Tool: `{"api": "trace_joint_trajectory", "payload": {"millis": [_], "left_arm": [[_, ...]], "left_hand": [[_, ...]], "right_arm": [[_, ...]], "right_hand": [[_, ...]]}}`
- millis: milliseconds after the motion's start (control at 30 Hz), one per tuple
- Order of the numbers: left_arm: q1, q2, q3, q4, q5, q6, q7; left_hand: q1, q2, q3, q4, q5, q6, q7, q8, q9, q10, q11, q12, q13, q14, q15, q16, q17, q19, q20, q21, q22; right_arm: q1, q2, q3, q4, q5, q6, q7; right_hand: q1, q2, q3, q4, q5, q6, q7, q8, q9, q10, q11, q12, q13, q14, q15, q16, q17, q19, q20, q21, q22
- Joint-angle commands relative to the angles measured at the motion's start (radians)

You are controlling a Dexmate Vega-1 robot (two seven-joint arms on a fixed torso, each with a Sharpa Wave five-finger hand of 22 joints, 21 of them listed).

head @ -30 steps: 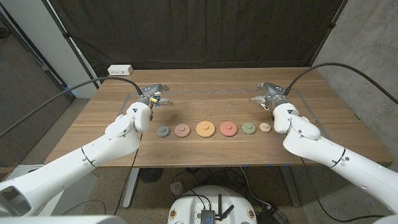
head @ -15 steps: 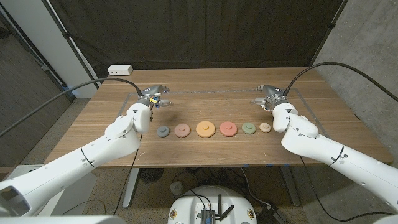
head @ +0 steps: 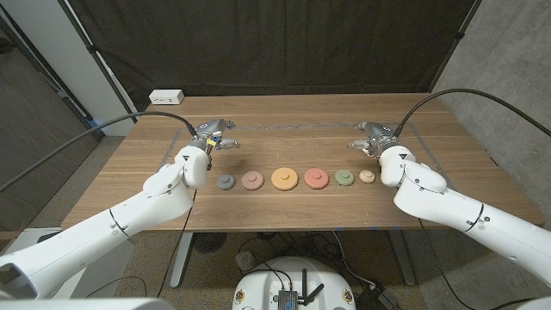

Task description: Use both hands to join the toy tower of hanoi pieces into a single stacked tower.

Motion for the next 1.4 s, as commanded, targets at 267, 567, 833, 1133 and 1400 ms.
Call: {"api": "trace_joint_trajectory", "payload": {"millis": [267,567,833,1133,1400], "left_arm": [[0.054,-0.013,-0.04,0.005,-0.022,-0.039,0.084],[0.074,-0.014,-0.051,-0.002,-0.028,-0.038,0.103],[0.097,-0.012,-0.068,-0.009,-0.036,-0.04,0.125],[0.113,-0.015,-0.081,-0.009,-0.045,-0.05,0.148],[0.117,-0.018,-0.084,-0.007,-0.051,-0.053,0.154]], "left_hand": [[0.01,-0.002,-0.006,0.002,0.009,0.018,-0.001,0.003,0.001,0.025,-0.005,0.005,0.008,0.006,-0.041,0.012,-0.004,-0.003,-0.097,0.018,-0.003],[0.011,0.0,-0.009,0.003,0.011,0.025,-0.003,0.003,0.001,0.029,-0.007,0.005,0.01,0.012,-0.041,0.021,-0.002,-0.001,-0.097,0.025,-0.007],[0.011,0.005,-0.018,0.005,0.013,0.036,-0.005,0.002,0.002,0.04,-0.008,0.003,0.016,0.007,-0.041,0.027,-0.012,-0.005,-0.097,0.04,-0.016],[0.012,0.009,-0.023,0.005,0.016,0.043,-0.005,0.001,0.003,0.049,0.006,0.002,0.021,0.004,-0.041,0.033,-0.016,-0.009,-0.097,0.05,-0.024],[0.012,0.015,-0.028,0.006,0.018,0.047,-0.005,-0.001,0.005,0.052,0.009,-0.002,0.026,0.001,-0.041,0.04,-0.021,-0.015,-0.096,0.063,-0.033]], "right_arm": [[-0.087,-0.07,0.051,-0.056,0.066,0.064,-0.057],[-0.143,-0.111,0.084,-0.089,0.079,0.11,-0.08],[-0.166,-0.147,0.096,-0.119,0.087,0.12,-0.053],[-0.199,-0.178,0.102,-0.15,0.069,0.123,-0.052],[-0.232,-0.199,0.115,-0.166,0.069,0.159,-0.049]], "right_hand": [[0.003,0.006,-0.005,-0.002,0.01,0.0,-0.002,0.001,0.002,-0.007,0.001,-0.001,0.003,-0.005,-0.092,-0.001,-0.004,-0.011,-0.071,0.013,-0.005],[0.011,0.006,-0.009,-0.005,0.011,0.022,-0.002,0.011,0.002,-0.002,0.001,0.002,0.004,0.0,-0.092,0.004,-0.006,-0.011,-0.071,0.025,-0.015],[0.016,0.005,-0.014,-0.005,0.011,0.014,0.019,0.003,-0.003,-0.035,0.027,-0.009,-0.004,-0.003,-0.092,0.002,-0.012,-0.019,-0.071,0.039,-0.026],[0.027,0.0,-0.016,-0.01,0.011,-0.02,0.028,-0.01,-0.007,-0.056,0.031,-0.012,-0.009,0.0,-0.092,0.01,-0.002,-0.023,-0.071,0.052,-0.031],[0.031,-0.003,-0.019,-0.009,0.008,-0.029,0.029,-0.012,-0.01,-0.063,0.028,-0.011,-0.013,-0.008,-0.092,0.005,-0.008,-0.035,-0.071,0.056,-0.037]]}}
